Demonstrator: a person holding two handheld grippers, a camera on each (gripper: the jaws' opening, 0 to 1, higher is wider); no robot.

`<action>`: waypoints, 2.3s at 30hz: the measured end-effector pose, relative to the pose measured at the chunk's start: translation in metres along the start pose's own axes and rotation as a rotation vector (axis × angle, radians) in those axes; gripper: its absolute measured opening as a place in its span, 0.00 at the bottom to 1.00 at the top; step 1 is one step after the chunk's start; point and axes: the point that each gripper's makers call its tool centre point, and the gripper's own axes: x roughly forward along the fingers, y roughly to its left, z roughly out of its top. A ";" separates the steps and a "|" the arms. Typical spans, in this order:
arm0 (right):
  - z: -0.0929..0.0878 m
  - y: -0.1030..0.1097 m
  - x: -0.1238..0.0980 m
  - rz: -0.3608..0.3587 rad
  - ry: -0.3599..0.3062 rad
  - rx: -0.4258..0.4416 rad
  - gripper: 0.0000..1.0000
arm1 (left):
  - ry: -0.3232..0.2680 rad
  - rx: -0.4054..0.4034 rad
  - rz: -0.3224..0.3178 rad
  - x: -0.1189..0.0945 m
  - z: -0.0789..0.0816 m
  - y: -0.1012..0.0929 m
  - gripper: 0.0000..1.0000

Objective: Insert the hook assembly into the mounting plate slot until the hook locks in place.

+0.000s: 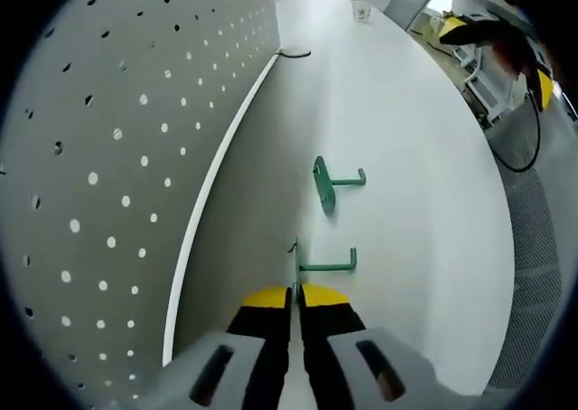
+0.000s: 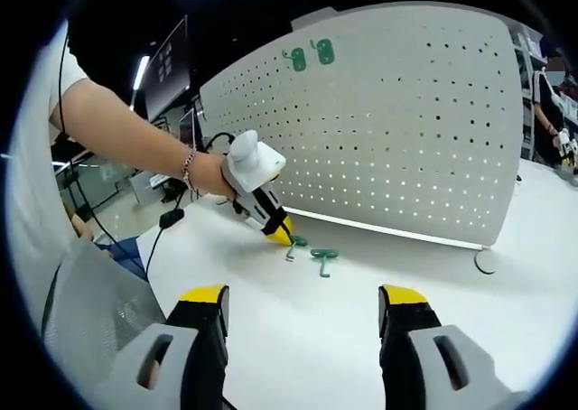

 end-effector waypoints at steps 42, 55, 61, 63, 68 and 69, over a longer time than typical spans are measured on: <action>0.010 0.000 0.003 0.005 -0.026 0.011 0.65 | -0.359 -0.126 0.077 -0.042 0.029 0.006 0.01; 0.017 0.004 0.001 0.010 -0.044 0.005 0.65 | -0.522 -0.176 0.126 -0.077 0.052 0.009 0.01; 0.020 0.006 0.000 0.015 -0.051 0.000 0.65 | -0.583 -0.202 0.142 -0.091 0.056 0.006 0.01; 0.021 0.007 0.000 0.017 -0.054 0.002 0.65 | -0.613 -0.212 0.142 -0.096 0.058 0.004 0.01; 0.023 0.008 0.000 0.021 -0.060 0.000 0.65 | -0.649 -0.216 0.147 -0.104 0.057 0.000 0.01; 0.023 0.009 0.001 0.021 -0.061 -0.002 0.65 | -0.653 -0.218 0.153 -0.106 0.056 0.000 0.01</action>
